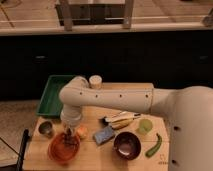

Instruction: Place grapes in red bowl

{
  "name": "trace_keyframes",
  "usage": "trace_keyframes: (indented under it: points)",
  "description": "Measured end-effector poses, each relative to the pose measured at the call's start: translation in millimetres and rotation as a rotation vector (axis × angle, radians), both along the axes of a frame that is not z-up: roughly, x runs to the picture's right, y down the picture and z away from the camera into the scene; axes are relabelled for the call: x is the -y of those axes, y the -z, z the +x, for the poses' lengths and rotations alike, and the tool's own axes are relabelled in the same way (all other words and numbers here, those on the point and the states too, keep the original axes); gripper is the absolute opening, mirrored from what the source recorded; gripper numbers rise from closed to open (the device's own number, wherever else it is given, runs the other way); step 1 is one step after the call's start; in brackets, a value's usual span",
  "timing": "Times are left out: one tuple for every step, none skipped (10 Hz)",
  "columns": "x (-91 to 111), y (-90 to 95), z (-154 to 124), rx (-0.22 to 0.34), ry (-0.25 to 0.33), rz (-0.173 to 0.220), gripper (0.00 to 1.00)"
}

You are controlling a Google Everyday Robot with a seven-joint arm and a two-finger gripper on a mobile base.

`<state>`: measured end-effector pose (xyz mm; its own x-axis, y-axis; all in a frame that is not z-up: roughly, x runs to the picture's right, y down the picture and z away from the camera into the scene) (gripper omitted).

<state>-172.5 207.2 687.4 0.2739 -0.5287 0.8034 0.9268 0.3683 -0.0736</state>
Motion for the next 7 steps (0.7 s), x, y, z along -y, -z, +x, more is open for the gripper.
trace_keyframes:
  points:
    - [-1.0, 0.2, -1.1, 0.007, 0.007, -0.003, 0.05]
    - [-1.4, 0.1, -1.4, 0.009, 0.008, -0.004, 0.05]
    - [-1.8, -0.2, -1.6, 0.013, 0.010, -0.006, 0.05]
    - [-2.2, -0.6, -1.7, 0.016, 0.011, -0.008, 0.05]
    - [-2.6, -1.1, -1.7, 0.018, 0.012, -0.009, 0.05]
    - [-3.1, -1.6, -1.3, 0.020, 0.014, -0.011, 0.05]
    - [-3.6, -2.3, -1.0, 0.021, 0.015, -0.013, 0.05]
